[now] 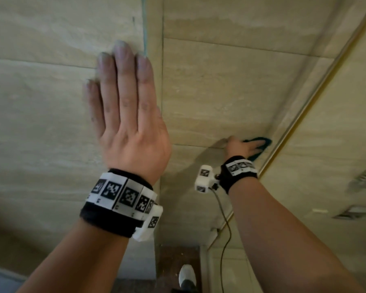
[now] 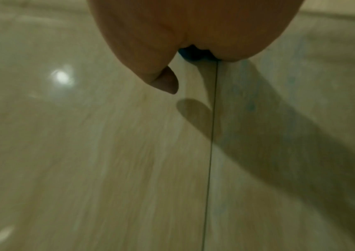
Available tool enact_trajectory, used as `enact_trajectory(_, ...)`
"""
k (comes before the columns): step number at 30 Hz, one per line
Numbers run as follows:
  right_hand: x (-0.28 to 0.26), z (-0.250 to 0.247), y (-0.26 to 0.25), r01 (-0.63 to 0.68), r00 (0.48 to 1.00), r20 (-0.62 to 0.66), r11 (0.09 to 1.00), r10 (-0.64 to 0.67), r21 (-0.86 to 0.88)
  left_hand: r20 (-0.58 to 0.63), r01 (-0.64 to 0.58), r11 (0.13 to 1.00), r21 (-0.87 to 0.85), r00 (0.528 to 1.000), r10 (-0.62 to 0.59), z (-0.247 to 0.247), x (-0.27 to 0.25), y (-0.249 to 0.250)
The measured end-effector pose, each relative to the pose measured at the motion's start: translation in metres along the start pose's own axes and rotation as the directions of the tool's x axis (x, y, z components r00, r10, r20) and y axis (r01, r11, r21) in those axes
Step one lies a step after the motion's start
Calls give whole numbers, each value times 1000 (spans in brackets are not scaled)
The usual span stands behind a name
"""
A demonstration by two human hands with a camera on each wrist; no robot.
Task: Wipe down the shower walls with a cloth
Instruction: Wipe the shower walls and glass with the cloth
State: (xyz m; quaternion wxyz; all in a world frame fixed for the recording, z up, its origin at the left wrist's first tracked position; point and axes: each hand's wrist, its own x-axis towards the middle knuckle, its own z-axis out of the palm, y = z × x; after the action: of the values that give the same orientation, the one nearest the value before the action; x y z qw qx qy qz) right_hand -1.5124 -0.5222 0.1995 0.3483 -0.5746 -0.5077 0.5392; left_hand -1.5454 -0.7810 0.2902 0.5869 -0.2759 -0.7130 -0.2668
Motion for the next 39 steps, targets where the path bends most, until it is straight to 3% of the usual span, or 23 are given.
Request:
enact_trajectory(2, -35, 25, 5, 51, 989, 138, 999, -51, -2, 8, 0, 1000, 1, 1000, 0, 0, -1, -1)
enact_trajectory(5, -83, 63, 20, 164, 923, 342, 985, -174, 58, 24, 6, 1000, -18, 1000, -5, -1, -1, -1)
enact_trajectory(8, -93, 78, 19, 97, 911, 395, 992, -121, 81, 59, 8, 999, -52, 998, -5, -4, -1, -2)
enact_trajectory(10, -81, 74, 11, 15, 932, 359, 997, -42, 78, 61, -4, 998, -58, 998, 8, -4, -2, -4)
enact_trajectory(14, -33, 39, -6, -104, 985, 149, 989, 88, 104, 51, -26, 999, -39, 998, 27, -3, -3, -6)
enact_trajectory(18, 16, -5, -9, -216, 974, -37, 969, 222, 124, 30, -25, 1000, -7, 999, 26, -1, -3, -5)
enact_trajectory(21, 26, -10, 6, -204, 972, -81, 967, 218, 151, -6, -32, 999, 10, 999, 32, 3, -3, -4)
enact_trajectory(25, 16, 33, 35, -268, 956, 148, 958, 252, 101, -31, -39, 999, 23, 999, 40, 5, -2, -5)
enact_trajectory(27, 32, 81, 71, -318, 933, 208, 944, 295, 87, -29, -43, 999, 9, 999, 44, 3, -2, -5)
enact_trajectory(29, 20, 122, 92, -360, 880, 373, 925, 292, 125, -18, -46, 999, -7, 999, 45, 2, -2, -5)
enact_trajectory(31, -34, 112, 71, -456, 810, 508, 858, 292, 235, 1, -43, 999, -26, 999, 43, 0, -3, -5)
enact_trajectory(33, -80, 80, 35, -519, 800, 531, 767, 279, 377, 12, -36, 999, -37, 999, 37, -1, -3, -5)
enact_trajectory(35, -74, 57, 16, -549, 818, 489, 665, 303, 505, 9, -43, 999, -31, 999, 44, 0, -3, -6)
enact_trajectory(36, -63, 46, 7, -527, 837, 459, 664, 298, 531, 2, -50, 999, -19, 999, 50, 0, -3, -7)
enact_trajectory(37, -50, 31, -3, -550, 824, 477, 636, 306, 541, -5, -58, 998, -7, 998, 58, 1, -3, -8)
enact_trajectory(39, -33, 6, -17, -509, 847, 441, 692, 297, 512, -13, -66, 998, 12, 998, 66, 3, -4, -8)
